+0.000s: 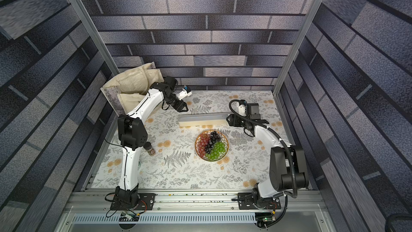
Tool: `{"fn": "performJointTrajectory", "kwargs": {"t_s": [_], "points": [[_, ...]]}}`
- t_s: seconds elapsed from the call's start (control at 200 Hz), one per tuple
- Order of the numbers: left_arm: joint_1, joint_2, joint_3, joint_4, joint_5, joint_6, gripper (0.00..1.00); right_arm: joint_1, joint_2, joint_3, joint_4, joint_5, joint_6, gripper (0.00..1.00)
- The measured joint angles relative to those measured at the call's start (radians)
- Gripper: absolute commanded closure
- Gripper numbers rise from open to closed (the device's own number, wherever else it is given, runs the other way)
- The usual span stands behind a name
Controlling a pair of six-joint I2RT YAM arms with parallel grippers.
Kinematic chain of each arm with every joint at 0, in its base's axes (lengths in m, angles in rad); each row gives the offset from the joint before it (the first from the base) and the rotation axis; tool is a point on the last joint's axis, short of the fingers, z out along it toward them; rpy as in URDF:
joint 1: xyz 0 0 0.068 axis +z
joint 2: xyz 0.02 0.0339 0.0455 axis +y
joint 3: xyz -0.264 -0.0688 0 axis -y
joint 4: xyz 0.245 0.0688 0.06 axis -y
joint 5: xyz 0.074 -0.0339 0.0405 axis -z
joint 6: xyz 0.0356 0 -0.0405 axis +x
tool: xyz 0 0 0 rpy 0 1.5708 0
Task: Wrap the plate with plastic wrap
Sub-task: Pull the plastic wrap from the plastic wrap cutting box.
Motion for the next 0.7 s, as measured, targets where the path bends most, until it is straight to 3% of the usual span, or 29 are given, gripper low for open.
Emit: {"fn": "performJointTrajectory", "kwargs": {"t_s": [0.2,0.701], "points": [[-0.02,0.105,0.094,-0.056,-0.006,0.039,0.45,0.0,-0.011,0.001,-0.026,0.019,-0.019,0.21],[-0.024,0.13,0.119,-0.086,-0.008,0.055,0.48,0.0,-0.015,0.001,-0.038,0.022,-0.021,0.21]]}}
